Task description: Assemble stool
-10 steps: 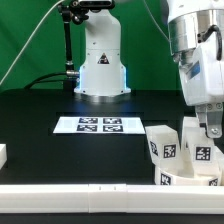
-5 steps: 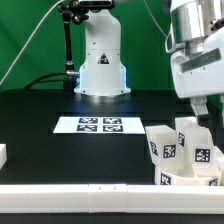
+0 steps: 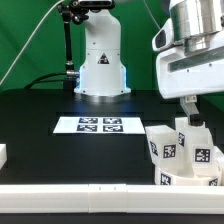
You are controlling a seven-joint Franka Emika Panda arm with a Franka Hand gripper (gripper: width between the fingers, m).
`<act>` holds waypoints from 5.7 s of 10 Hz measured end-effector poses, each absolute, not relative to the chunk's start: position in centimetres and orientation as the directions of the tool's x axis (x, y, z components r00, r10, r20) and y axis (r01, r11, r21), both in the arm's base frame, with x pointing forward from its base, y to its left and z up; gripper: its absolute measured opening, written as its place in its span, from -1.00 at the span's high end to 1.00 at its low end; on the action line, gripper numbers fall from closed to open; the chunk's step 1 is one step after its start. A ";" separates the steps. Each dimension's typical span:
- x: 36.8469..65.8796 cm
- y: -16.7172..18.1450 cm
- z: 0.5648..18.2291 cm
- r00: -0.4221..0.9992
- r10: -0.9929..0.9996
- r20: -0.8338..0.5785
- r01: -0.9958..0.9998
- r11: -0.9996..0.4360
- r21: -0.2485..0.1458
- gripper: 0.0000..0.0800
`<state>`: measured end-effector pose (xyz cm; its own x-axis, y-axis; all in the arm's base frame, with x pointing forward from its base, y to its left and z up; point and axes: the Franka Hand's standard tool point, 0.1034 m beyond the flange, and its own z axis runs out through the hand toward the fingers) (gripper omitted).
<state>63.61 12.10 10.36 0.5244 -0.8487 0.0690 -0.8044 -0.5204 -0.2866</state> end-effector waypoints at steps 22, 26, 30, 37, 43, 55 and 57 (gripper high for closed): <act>64.6 10.6 10.7 0.717 0.690 0.101 0.669 -0.721 0.181 -0.62; 63.6 11.1 10.7 0.766 0.640 -0.059 0.641 -0.756 0.134 -0.62; 64.2 11.6 10.6 0.705 0.706 -0.069 0.707 -0.693 0.139 -0.62; 64.9 11.2 10.2 0.258 0.948 -0.187 0.965 -0.243 0.097 -0.62; 64.7 10.4 9.2 0.177 0.959 -0.220 0.983 -0.164 0.077 -0.62; 64.6 10.4 8.9 0.537 0.825 -0.177 0.843 -0.517 0.148 0.17; 64.3 10.4 8.9 0.742 0.655 -0.142 0.670 -0.721 0.175 0.17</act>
Offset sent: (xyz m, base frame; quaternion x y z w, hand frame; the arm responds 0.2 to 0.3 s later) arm 0.0000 0.0000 0.0000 0.0000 0.0000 -0.1938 0.9810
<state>64.28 10.43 8.85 0.7422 0.6550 -0.1416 0.6700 -0.7214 0.1751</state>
